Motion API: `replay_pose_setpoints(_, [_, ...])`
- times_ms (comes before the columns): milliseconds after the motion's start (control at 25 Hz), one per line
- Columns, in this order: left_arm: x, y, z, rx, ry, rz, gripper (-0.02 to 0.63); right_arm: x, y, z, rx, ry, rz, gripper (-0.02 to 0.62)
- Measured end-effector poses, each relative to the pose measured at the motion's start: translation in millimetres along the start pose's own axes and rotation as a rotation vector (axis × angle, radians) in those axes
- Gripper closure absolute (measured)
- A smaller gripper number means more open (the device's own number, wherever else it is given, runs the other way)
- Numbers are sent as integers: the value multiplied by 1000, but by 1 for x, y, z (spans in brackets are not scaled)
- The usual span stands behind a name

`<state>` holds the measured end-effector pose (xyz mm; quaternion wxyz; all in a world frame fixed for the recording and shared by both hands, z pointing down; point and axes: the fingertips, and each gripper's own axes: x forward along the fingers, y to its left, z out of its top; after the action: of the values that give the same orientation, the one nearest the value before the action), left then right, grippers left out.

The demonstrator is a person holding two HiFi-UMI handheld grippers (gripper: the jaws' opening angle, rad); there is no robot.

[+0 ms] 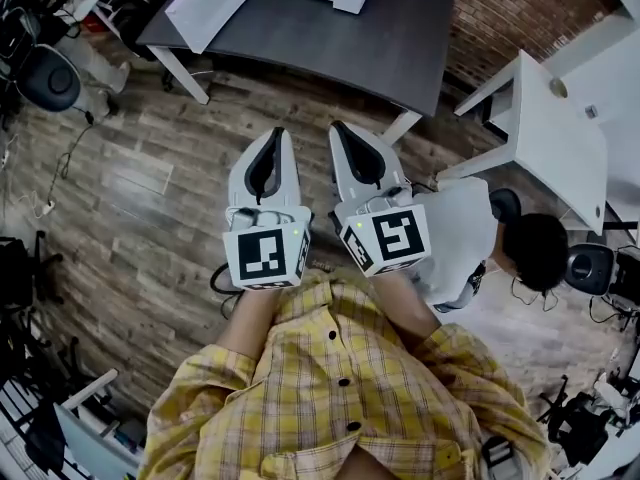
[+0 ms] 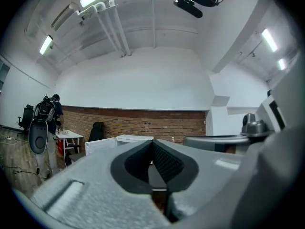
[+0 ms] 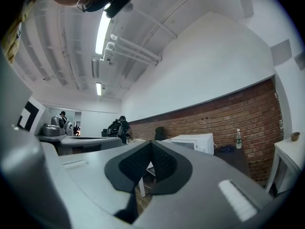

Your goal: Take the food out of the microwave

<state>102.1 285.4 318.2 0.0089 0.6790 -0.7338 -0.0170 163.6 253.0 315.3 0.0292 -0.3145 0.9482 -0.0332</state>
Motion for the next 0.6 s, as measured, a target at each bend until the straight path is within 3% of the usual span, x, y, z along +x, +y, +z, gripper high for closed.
replay_pose_setpoints(600, [183, 125, 26, 18, 17, -130, 606, 208, -48, 20, -18, 0, -136, 591])
